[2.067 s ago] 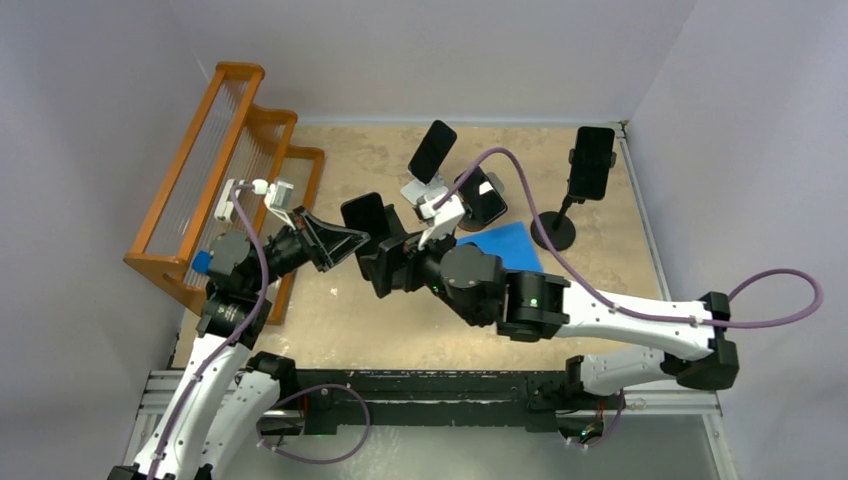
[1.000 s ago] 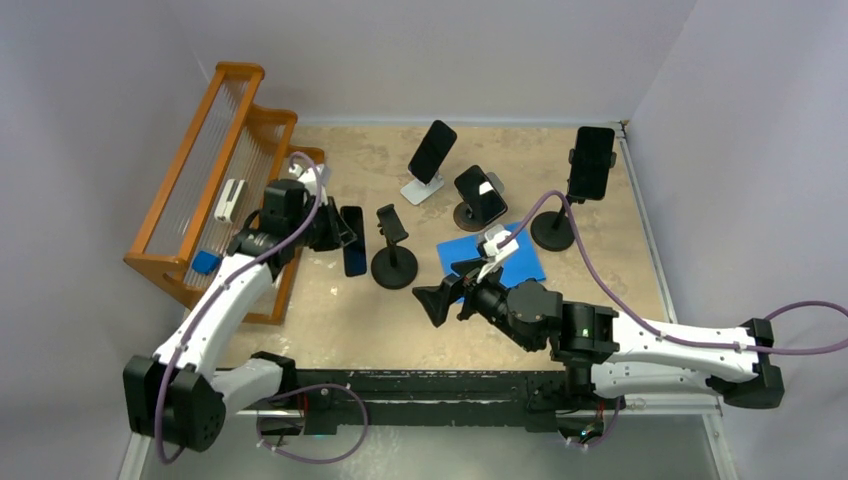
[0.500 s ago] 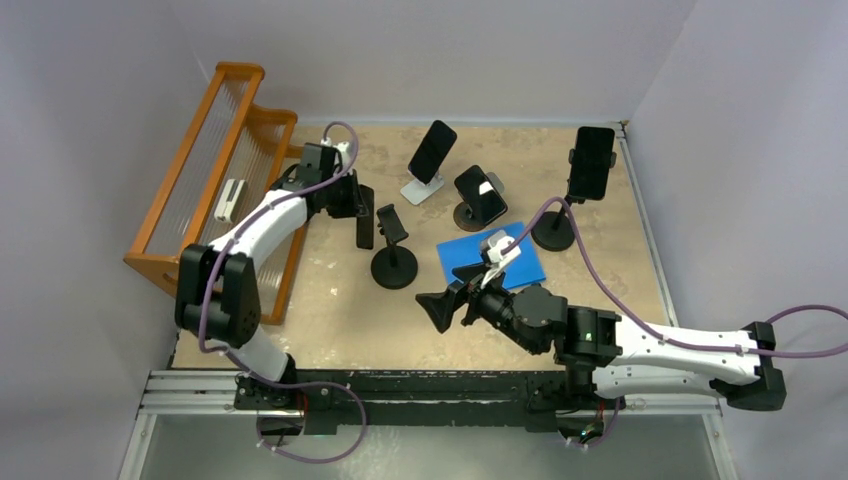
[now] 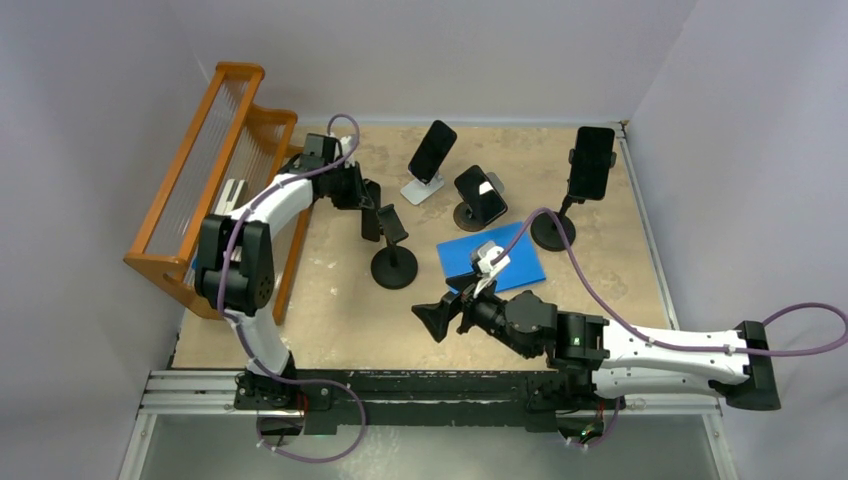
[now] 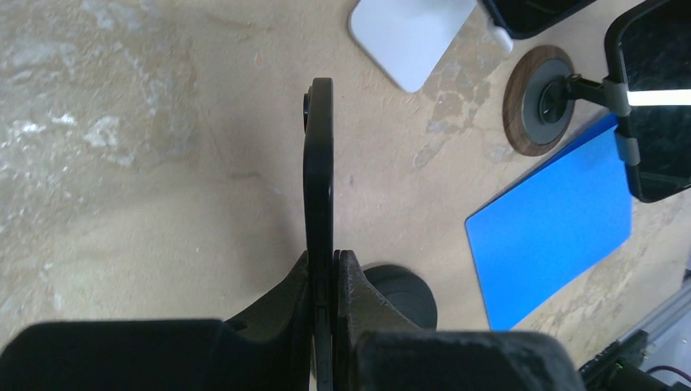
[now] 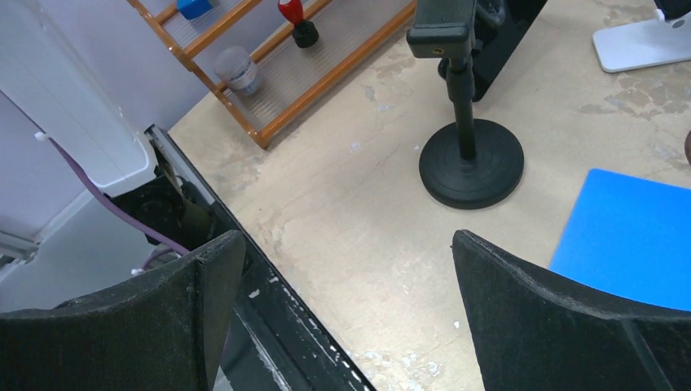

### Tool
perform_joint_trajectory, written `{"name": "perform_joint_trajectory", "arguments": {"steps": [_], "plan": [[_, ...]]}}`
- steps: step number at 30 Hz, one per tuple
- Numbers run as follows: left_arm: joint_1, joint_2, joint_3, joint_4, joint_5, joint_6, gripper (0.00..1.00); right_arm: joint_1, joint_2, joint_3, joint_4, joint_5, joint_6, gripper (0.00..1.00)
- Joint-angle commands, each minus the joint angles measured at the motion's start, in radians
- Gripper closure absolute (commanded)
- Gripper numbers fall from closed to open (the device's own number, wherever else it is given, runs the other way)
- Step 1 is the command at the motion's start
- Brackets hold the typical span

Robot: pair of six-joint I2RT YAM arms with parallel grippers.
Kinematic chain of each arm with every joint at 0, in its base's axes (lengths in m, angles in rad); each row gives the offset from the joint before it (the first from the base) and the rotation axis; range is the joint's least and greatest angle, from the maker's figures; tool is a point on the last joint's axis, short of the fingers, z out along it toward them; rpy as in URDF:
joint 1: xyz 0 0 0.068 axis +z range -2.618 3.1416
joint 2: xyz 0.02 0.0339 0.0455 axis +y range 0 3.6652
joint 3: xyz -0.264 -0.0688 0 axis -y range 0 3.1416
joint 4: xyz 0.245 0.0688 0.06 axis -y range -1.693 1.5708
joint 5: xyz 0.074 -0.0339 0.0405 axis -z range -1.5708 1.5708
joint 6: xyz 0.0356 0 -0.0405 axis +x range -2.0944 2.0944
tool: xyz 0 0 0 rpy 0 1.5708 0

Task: Remove the phone from the phone stand
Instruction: Place the phone at the center of the board.

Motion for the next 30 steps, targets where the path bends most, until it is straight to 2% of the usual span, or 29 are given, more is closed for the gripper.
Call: {"name": "perform_joint_trajectory", "arguments": {"steps": [1,17,23,30], "plan": [[0.018,0.061,0.127,0.008,0.12,0.003,1.0,0.004,-0.018,-0.013,0.074,-0.021,-0.004,0.01],[0.022,0.198,0.194,-0.037,0.07,0.014,1.0,0.004,-0.044,-0.042,0.055,-0.016,0.014,0.01],[0.038,0.214,0.188,-0.038,0.057,0.019,0.91,0.004,-0.033,-0.037,0.053,-0.012,0.012,0.01],[0.05,0.225,0.181,-0.04,0.049,0.018,0.84,0.004,-0.025,-0.032,0.046,-0.004,0.013,0.01]]}}
